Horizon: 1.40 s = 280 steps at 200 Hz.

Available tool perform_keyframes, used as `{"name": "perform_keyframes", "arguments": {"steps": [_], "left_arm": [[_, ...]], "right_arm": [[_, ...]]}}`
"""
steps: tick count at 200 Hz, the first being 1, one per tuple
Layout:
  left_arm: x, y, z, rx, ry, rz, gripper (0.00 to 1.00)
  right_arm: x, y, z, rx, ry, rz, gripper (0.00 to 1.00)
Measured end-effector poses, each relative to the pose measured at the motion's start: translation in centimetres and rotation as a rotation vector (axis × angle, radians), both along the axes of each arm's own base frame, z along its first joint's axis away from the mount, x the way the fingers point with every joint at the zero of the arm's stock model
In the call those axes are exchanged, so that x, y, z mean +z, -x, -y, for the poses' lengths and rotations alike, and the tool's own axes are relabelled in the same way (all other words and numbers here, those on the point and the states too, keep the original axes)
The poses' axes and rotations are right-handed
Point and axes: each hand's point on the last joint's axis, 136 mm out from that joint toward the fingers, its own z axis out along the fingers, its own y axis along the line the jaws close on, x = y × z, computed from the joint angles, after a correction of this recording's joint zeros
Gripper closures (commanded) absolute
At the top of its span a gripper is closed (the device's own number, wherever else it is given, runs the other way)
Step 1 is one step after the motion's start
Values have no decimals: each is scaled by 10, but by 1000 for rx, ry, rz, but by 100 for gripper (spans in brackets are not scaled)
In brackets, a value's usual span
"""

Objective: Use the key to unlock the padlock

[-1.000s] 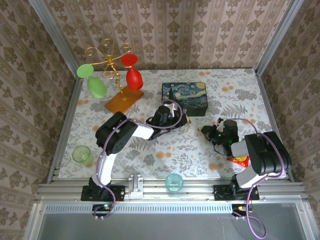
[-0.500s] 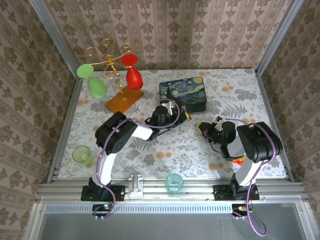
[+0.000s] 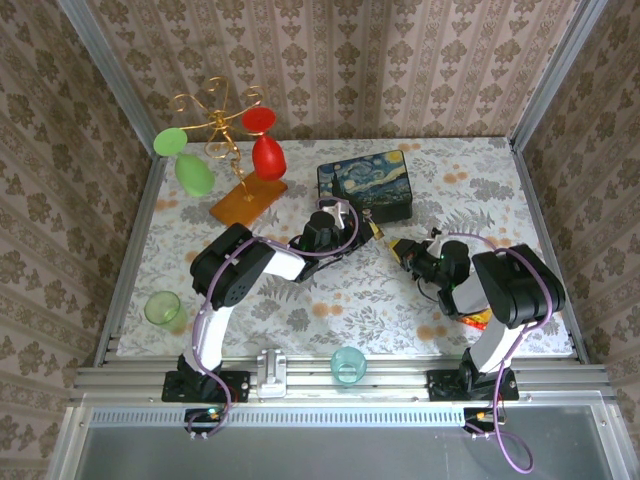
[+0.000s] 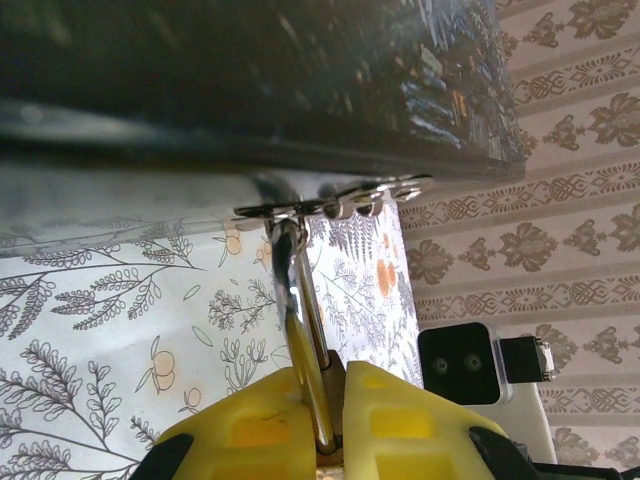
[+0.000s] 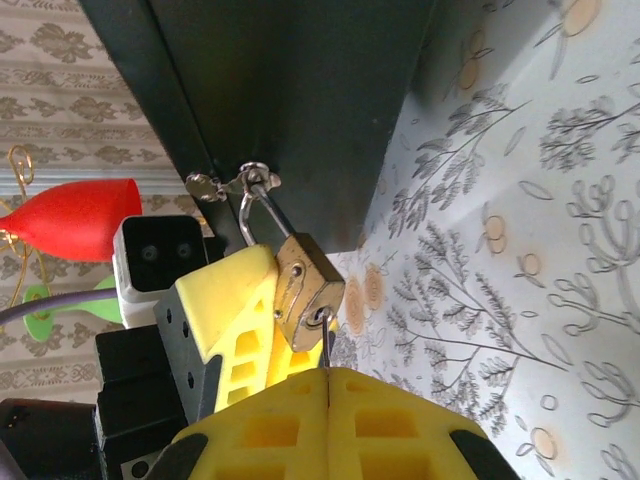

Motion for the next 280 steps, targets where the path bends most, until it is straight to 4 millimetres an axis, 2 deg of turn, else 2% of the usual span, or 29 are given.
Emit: {"name": "perform_keyframes", "arguments": {"steps": [109,147,280], "left_arm": [[9,-2,-1,22,63,-27,100],[9,-1,-2,26,70,-25,100],[15,-6,-3,57,106,-47,100]], "right_arm": [[1,-3,0,-23,-2,1,100],[14,-4,0,-20,-3,42,100],[15,-13,-3,-13,-5,47,100]]}}
